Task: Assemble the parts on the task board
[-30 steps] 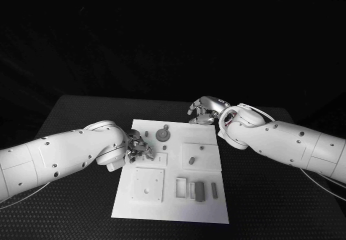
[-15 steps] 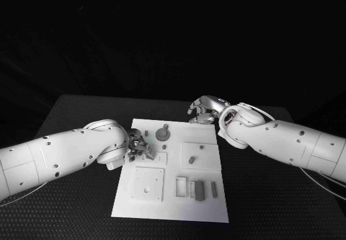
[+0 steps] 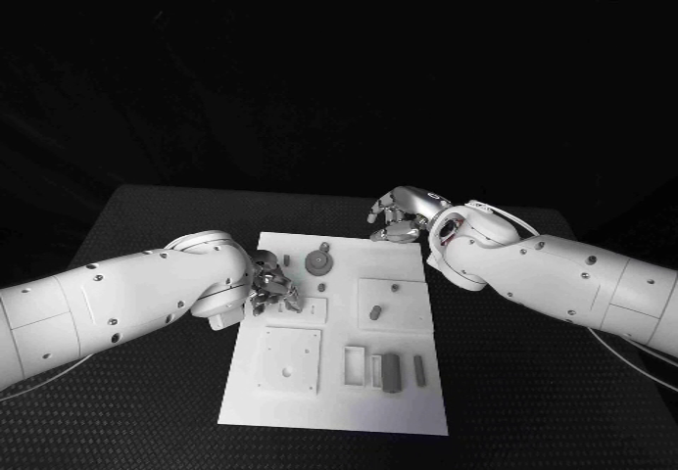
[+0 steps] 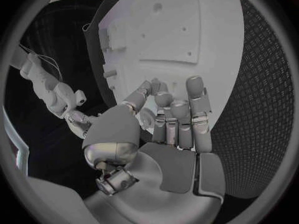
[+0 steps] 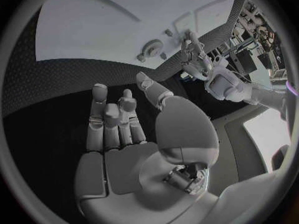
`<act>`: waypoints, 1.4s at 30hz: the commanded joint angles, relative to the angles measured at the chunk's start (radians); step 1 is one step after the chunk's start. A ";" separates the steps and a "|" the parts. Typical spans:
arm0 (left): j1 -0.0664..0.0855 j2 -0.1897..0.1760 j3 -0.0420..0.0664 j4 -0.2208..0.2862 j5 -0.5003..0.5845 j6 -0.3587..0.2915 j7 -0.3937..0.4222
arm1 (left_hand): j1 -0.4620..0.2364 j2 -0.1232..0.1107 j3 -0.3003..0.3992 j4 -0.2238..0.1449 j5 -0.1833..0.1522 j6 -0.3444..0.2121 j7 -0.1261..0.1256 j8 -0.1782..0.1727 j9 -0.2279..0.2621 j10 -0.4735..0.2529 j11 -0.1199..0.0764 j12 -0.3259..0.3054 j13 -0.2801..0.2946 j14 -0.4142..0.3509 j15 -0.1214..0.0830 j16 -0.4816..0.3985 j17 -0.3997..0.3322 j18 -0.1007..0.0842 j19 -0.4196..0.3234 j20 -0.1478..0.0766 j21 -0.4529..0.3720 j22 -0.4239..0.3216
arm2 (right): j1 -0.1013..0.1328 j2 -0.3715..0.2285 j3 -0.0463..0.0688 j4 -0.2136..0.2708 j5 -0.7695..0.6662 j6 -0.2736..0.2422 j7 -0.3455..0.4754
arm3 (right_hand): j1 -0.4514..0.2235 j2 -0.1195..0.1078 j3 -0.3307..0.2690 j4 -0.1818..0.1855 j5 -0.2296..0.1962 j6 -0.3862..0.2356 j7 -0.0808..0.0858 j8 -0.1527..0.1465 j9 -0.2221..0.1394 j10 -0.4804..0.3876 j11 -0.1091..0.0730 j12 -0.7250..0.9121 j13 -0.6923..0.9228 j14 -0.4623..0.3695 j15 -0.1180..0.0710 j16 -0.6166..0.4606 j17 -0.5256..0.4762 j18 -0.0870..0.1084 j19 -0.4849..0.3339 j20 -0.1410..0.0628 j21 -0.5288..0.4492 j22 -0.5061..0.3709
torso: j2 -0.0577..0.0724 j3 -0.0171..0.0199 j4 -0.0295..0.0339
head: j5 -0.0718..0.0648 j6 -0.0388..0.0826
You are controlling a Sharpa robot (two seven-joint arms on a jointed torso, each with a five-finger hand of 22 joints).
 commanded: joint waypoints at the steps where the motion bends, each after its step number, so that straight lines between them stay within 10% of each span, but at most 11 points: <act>1: -0.005 0.004 -0.004 -0.005 -0.005 0.021 -0.019 | 0.042 0.039 0.010 -0.001 0.007 0.014 0.009 0.080 0.165 0.002 -0.004 0.005 -0.002 0.013 -0.019 0.005 -0.001 -0.002 0.007 -0.005 0.005 0.021 | -0.001 0.000 0.000 0.001 -0.003 0.008 0.007 | 0.000 0.000 -0.004 -0.002 0.000 0.000 0.005 0.000 -0.001 -0.009 -0.001 -0.004 -0.001 -0.001 -0.006 -0.006 -0.001 0.015 -0.005 0.001 -0.004 0.016 | 0.000 0.0001 0.0011 | -0.001 0.000; 28: -0.004 0.025 -0.005 -0.015 0.015 0.043 -0.025 | 0.041 0.040 0.012 -0.001 0.008 0.013 0.009 0.081 0.166 0.002 -0.004 0.005 -0.002 0.013 -0.019 0.005 -0.002 -0.002 0.007 -0.005 0.005 0.021 | -0.001 -0.001 0.000 0.003 -0.003 0.011 0.008 | 0.000 0.000 -0.004 -0.002 0.000 0.000 0.005 0.000 -0.001 -0.009 -0.001 -0.004 -0.002 -0.001 -0.006 -0.007 -0.001 0.015 -0.005 0.001 -0.004 0.016 | 0.000 -0.0003 0.0009 | 0.002 -0.005; 29: -0.004 0.025 -0.005 -0.014 0.015 0.046 -0.025 | 0.022 0.012 0.037 0.014 0.235 0.053 0.002 0.112 0.184 0.026 -0.016 0.017 0.000 0.028 -0.019 0.019 0.004 -0.012 0.021 0.005 0.014 0.022 | -0.001 -0.001 0.000 0.003 -0.003 0.011 0.008 | 0.000 0.000 -0.004 -0.002 0.000 0.000 0.005 0.000 -0.001 -0.009 -0.001 -0.004 -0.002 -0.001 -0.006 -0.007 -0.001 0.015 -0.005 0.001 -0.004 0.016 | 0.000 -0.0003 0.0009 | 0.002 -0.005; 42: -0.004 0.019 -0.005 -0.017 0.021 0.054 -0.028 | -0.003 0.013 0.050 0.003 0.287 0.044 -0.006 0.126 0.192 0.038 -0.017 0.013 -0.009 0.038 -0.026 0.019 -0.001 -0.010 0.032 0.003 0.023 0.021 | -0.001 0.000 0.000 0.002 -0.002 0.011 0.008 | 0.000 0.000 -0.004 -0.002 0.000 0.000 0.005 0.000 -0.001 -0.009 -0.001 -0.004 -0.002 -0.001 -0.006 -0.007 -0.001 0.015 -0.005 0.001 -0.005 0.016 | -0.001 -0.0011 0.0014 | 0.002 -0.007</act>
